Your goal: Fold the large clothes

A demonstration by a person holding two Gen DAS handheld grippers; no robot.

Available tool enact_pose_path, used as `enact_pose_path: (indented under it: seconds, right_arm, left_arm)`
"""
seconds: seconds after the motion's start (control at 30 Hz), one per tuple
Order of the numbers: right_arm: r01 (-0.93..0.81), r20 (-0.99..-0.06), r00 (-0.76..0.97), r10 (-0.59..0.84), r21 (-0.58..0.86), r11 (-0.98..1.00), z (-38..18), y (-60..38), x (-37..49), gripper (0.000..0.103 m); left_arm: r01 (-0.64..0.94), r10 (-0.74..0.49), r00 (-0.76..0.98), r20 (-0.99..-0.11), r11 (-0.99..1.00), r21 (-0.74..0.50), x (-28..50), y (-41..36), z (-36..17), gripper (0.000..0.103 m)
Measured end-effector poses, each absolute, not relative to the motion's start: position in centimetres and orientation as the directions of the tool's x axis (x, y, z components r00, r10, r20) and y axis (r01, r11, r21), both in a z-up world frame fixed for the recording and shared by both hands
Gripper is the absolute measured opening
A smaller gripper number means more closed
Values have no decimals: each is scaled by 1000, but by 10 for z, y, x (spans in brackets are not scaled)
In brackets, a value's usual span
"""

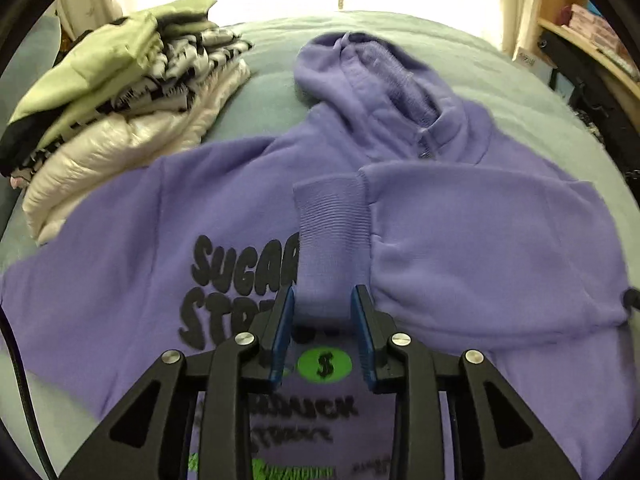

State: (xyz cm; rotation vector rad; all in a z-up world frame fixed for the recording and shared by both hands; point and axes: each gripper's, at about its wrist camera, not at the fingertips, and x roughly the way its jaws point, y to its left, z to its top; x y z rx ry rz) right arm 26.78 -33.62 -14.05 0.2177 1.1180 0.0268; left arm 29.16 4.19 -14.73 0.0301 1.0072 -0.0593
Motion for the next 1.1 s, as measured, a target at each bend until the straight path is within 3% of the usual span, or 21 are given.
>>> enact_pose_path:
  seconds: [0.1, 0.3, 0.5, 0.63, 0.9, 1.03, 1.1]
  right_arm:
    - [86, -878, 479, 22, 72, 994, -113, -325, 261, 38]
    - [-37, -856, 500, 131, 130, 991, -95, -271, 277, 38]
    - [-123, -858, 430, 282, 254, 959, -133, -215, 312, 38]
    - [-67, -873, 456, 172, 159, 985, -152, -225, 326, 36]
    - [159, -847, 521, 106, 218, 963, -141, -325, 311, 32]
    - [175, -865, 494, 88, 198, 964, -136, -329, 299, 35]
    - [168, -870, 485, 86, 189, 967, -132, -323, 295, 35]
  left_arm:
    - [118, -99, 595, -797, 992, -36, 281, 41, -122, 28]
    - [94, -190, 516, -836, 982, -165, 302, 16, -126, 28]
    - [90, -125, 496, -859, 992, -93, 318, -28, -164, 28]
    - [96, -132, 520, -844, 991, -95, 322, -25, -168, 33]
    - [98, -150, 520, -841, 988, -116, 323, -10, -164, 34]
    - [86, -115, 514, -850, 993, -83, 312, -13, -156, 35]
    - [91, -103, 520, -848, 994, -66, 302, -14, -148, 42]
